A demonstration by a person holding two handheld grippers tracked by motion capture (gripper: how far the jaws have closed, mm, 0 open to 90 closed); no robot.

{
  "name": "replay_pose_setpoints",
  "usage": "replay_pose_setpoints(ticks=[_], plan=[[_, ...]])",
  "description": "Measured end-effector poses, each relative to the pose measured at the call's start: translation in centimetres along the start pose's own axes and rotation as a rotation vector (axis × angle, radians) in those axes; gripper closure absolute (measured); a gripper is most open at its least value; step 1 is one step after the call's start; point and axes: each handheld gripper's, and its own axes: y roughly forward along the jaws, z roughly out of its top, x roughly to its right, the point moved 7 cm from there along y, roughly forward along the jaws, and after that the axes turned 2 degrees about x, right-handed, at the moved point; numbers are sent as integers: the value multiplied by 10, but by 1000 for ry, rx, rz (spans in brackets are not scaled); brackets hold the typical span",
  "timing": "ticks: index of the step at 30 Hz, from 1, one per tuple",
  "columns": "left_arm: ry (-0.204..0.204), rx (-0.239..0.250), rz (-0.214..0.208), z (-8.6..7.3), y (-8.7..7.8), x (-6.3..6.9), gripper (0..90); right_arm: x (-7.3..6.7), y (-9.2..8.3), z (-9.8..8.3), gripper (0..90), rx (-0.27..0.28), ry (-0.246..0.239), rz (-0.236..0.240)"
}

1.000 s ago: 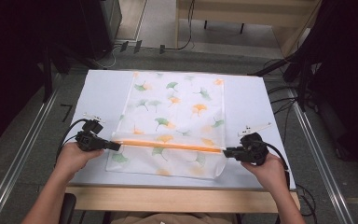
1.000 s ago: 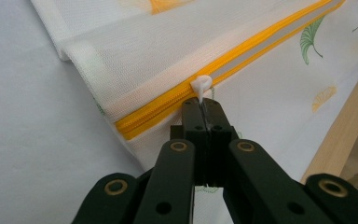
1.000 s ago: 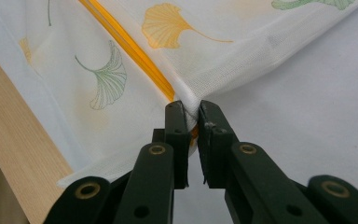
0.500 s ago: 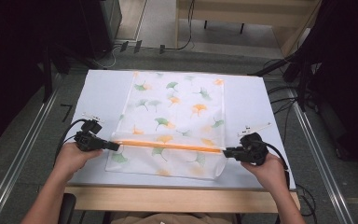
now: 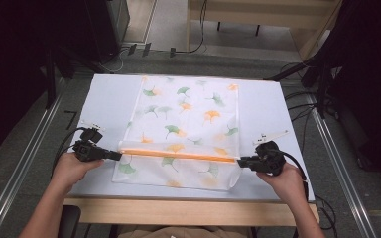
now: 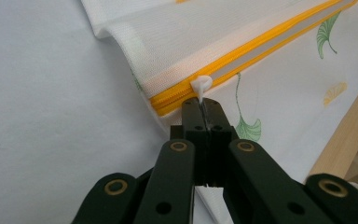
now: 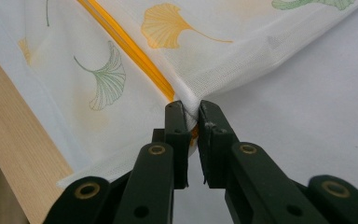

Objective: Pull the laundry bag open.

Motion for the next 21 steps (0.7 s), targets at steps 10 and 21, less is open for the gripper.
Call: replay_pose_setpoints(ticks=[10,21], plan=[[0,-2,-4,0,-1,0,900,0,0,0,850,-3,1,3],[-6,-7,-2,-3,-2,-3,900,1,1,0,849,-7,0,3]])
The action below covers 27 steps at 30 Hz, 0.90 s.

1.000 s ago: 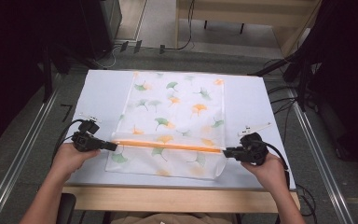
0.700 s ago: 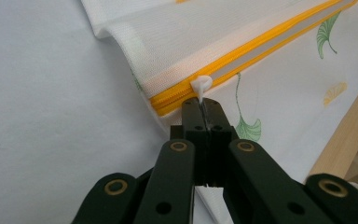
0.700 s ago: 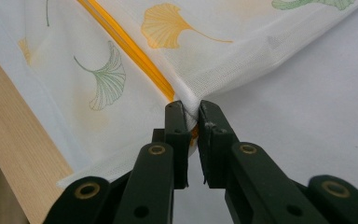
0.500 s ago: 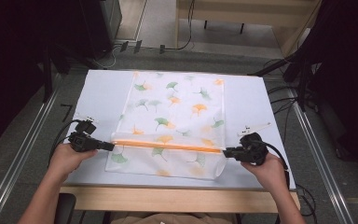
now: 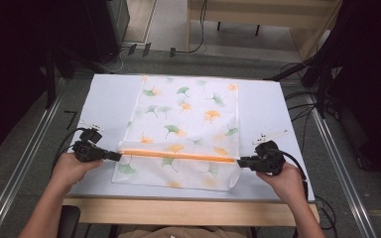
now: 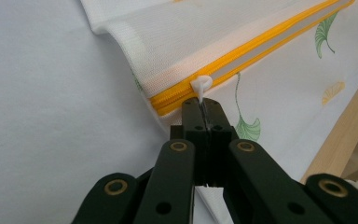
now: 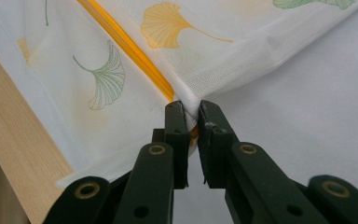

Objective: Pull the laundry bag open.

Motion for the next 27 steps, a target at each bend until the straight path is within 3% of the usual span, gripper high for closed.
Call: replay_pose_setpoints(ticks=[3,6,16,24,27], plan=[[-23,3,27,-4,-4,-8,900,1,1,-1,848,-8,8,-3],[-28,3,22,-9,-9,-12,900,2,2,-1,845,-17,14,11],[-26,-11,23,-12,-5,-11,900,3,8,-3,834,-42,2,-11],[-20,-28,-10,-13,1,-5,900,13,14,-10,822,-67,24,-34],[-17,-35,-12,-13,3,-2,900,19,16,-11,809,-52,31,-47]])
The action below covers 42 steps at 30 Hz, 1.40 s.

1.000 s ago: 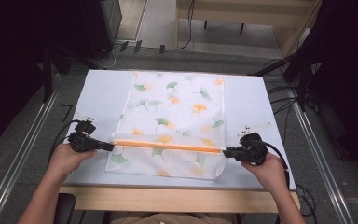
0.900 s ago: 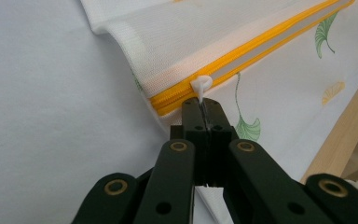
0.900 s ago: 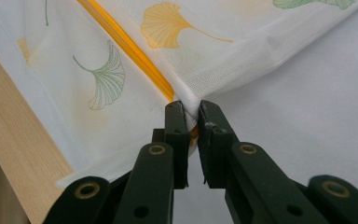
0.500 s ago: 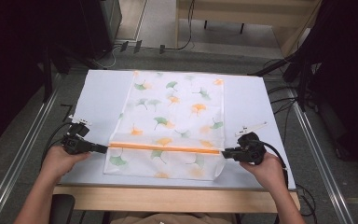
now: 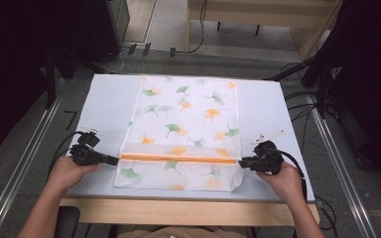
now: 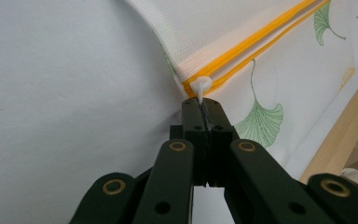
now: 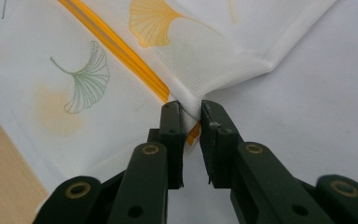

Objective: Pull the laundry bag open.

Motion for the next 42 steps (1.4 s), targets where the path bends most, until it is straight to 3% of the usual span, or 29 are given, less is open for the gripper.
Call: replay_pose_setpoints(ticks=[13,24,31,37,42], plan=[[-3,-2,-12,-1,3,0,887,7,7,-4,782,-16,11,-6],[20,52,-12,5,-1,1,756,7,4,-4,671,7,17,-8],[32,102,13,10,-4,0,684,9,1,-1,619,51,7,-19],[64,196,56,15,-13,-1,595,10,-5,4,594,102,22,-26],[57,220,71,17,-15,-3,509,16,-11,5,561,145,33,-24]])
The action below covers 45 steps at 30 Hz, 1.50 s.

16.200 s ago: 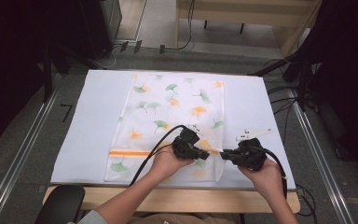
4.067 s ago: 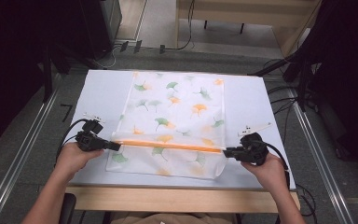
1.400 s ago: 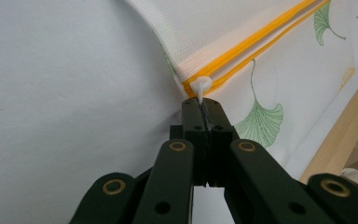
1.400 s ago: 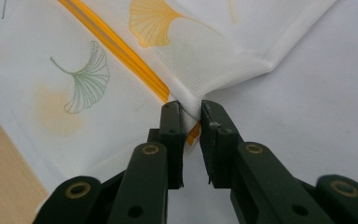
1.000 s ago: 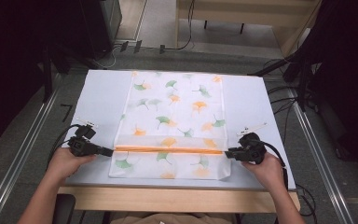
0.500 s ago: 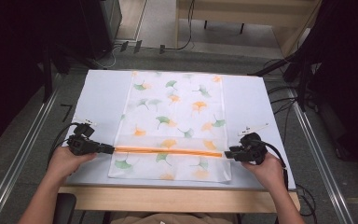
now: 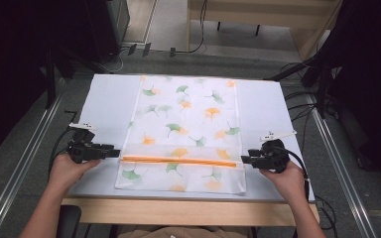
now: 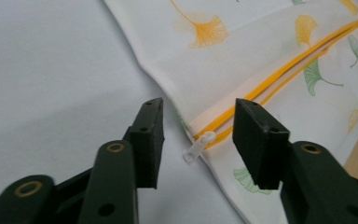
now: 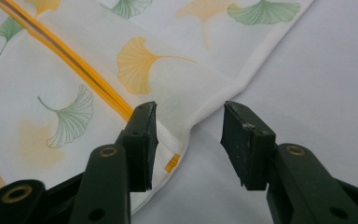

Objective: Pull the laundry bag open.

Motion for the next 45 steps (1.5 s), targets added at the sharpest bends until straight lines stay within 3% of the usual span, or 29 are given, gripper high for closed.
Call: replay_pose_setpoints(ticks=[5,12,31,40,45], plan=[[17,42,45,3,-4,-4,451,9,-9,3,523,58,6,-13],[10,102,96,5,-13,-11,410,21,-20,2,488,116,5,-34],[-1,132,254,1,-26,-39,361,54,-29,-5,385,180,58,-85],[-1,151,269,1,-28,-45,349,66,-27,-8,377,183,92,-115],[-13,151,270,1,-27,-47,343,67,-26,-8,376,181,87,-118]])
